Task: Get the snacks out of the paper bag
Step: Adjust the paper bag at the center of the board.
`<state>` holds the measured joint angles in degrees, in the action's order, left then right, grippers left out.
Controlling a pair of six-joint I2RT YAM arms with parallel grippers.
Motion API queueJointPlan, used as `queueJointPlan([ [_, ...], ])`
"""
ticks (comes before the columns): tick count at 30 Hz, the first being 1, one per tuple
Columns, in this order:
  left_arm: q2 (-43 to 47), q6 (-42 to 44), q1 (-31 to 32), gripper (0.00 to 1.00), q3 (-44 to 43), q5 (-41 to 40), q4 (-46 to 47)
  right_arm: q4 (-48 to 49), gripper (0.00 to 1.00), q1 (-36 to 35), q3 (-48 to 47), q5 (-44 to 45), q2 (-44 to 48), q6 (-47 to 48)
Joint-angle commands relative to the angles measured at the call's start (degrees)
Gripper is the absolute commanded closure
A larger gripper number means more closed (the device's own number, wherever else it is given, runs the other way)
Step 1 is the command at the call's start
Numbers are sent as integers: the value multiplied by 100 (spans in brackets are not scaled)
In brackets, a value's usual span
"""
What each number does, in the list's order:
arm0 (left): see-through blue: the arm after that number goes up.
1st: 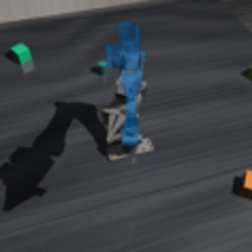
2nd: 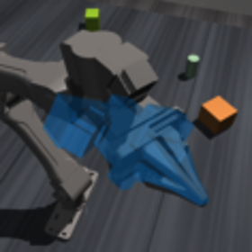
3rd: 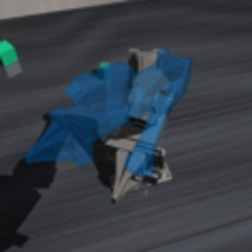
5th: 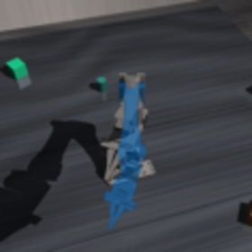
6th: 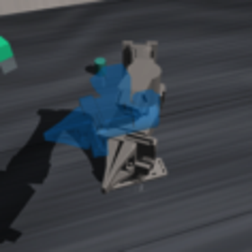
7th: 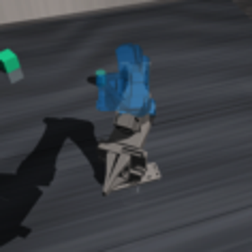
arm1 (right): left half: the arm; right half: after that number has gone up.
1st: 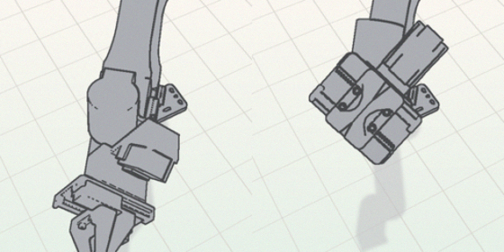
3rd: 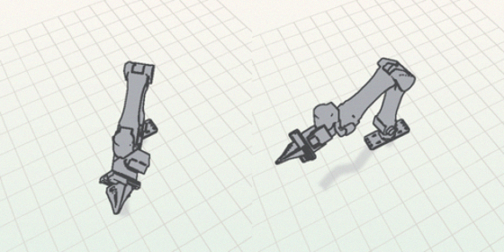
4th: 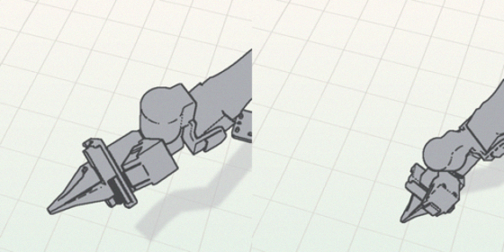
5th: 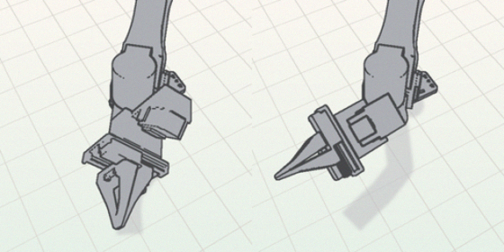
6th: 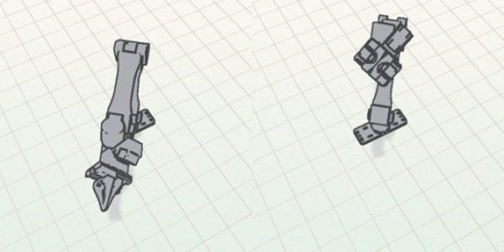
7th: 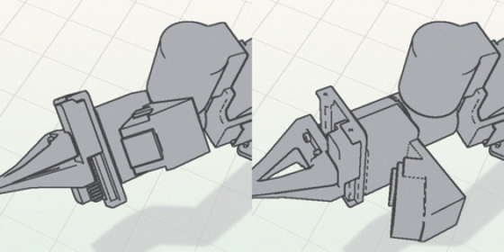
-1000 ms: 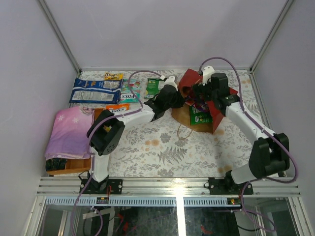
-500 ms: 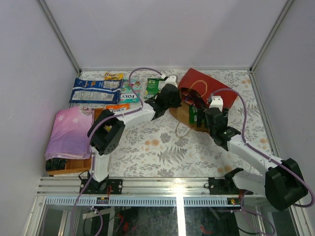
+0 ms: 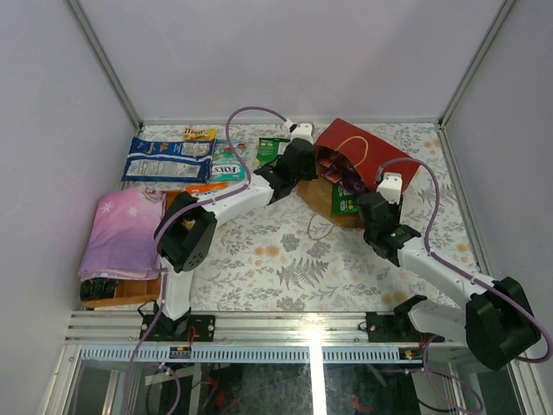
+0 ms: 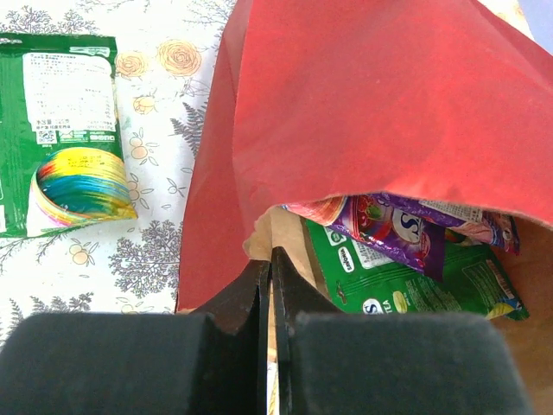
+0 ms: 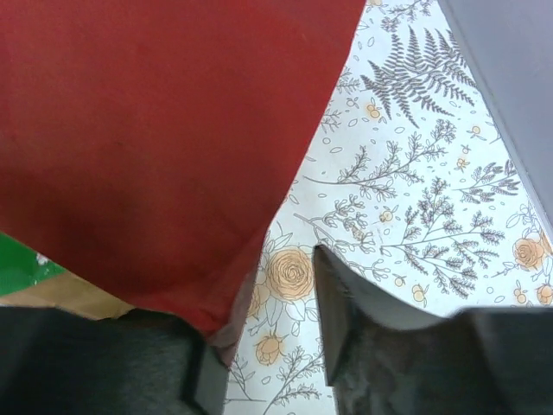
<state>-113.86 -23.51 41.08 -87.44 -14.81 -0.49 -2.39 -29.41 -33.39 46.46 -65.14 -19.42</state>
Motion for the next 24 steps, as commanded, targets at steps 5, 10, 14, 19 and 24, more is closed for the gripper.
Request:
queueJointPlan([
  [5, -357, 1, -28, 100, -375, 145, 8, 814, 62, 941, -50, -328, -57, -171],
  [10, -474, -64, -28, 100, -477, 172, 90, 1252, 67, 1347, -340, -630, -438, -23],
  [14, -754, -36, -29, 100, -878, 128, -23, 1686, 70, 2033, -654, -1336, -857, 10],
  [19, -1153, -14, -27, 100, -1463, 211, -121, 1911, 69, 2786, -1285, -2659, -1569, 419],
  [24, -1418, -84, 9, 100, -1960, 463, -216, 1588, 66, 3047, -2150, -3231, -2270, 1006],
])
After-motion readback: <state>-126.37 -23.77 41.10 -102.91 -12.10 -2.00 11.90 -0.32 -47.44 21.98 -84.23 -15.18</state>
